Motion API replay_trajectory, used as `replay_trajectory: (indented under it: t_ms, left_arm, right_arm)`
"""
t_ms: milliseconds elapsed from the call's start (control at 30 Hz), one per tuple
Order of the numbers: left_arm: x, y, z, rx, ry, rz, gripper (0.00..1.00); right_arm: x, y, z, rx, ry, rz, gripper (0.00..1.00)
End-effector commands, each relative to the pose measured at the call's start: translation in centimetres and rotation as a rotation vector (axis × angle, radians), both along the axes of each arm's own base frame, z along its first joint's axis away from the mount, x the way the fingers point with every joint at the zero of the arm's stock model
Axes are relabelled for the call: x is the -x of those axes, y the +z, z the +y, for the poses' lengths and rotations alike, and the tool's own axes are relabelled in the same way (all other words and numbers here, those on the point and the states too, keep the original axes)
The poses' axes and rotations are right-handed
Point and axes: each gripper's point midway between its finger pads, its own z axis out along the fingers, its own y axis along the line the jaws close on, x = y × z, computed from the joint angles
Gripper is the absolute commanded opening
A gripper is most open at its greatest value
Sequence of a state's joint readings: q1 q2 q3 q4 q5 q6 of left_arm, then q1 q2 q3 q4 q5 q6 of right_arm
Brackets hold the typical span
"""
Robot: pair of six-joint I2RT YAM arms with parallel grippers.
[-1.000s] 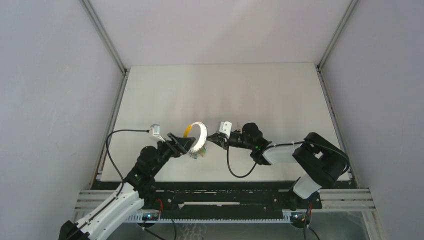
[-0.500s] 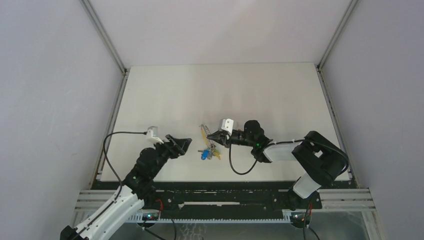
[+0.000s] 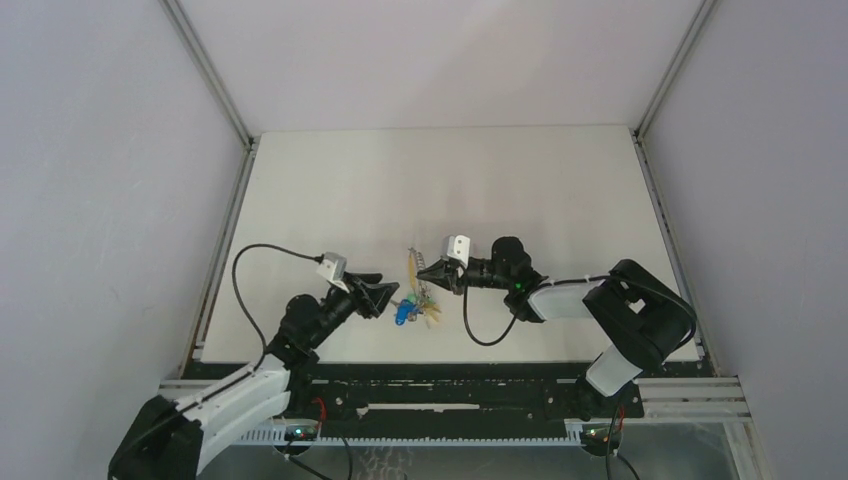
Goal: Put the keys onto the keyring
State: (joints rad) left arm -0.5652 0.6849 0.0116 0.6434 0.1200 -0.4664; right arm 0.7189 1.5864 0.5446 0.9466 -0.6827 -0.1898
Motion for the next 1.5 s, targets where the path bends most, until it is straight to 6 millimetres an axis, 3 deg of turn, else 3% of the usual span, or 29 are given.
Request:
replay_trajectory:
  t_ms: [0, 133, 267, 367, 567, 900, 1467]
  left_arm:
    - [0.2, 2.7, -2.3, -0.071, -0.155, -0.214, 0.62]
    - [0.2, 2.5, -3.7, -0.143, -0.251, -0.306, 0.62]
    - [0.4, 3.0, -3.5, -0.167, -0.246, -0.451, 0.62]
    - [0.4, 2.8, -4.4, -0.219, -0.308, -0.507, 0.61]
    - [0.4, 2.4, -5.3, -0.259, -0.37, -0.595, 0.5]
    - [-0.1, 2.4, -6.5, -0.288, -0.444, -0.65, 0.32]
    - [-0.3, 1.1, -6.8, -0.285, -0.509, -0.607, 0.28]
  right_arm:
    - [-0.4, 2.4, 0.8, -0.061, 0.036, -0.046, 0.0]
    - [-0.2, 2.5, 0.7, -0.059, 0.053, -0.048, 0.0]
    - [0.0, 2.4, 0.6, -0.046, 0.067, -0.049, 0.0]
    - [0.1, 2.4, 0.7, -0.044, 0.081, -0.05, 0.0]
    - [0.2, 2.6, 0.5, -0.045, 0.091, -0.052, 0.0]
    - [0.6, 2.8, 0.5, -0.047, 0.119, -0.051, 0.0]
    - [1.2, 3.3, 0.4, -0.047, 0.142, -0.057, 0.0]
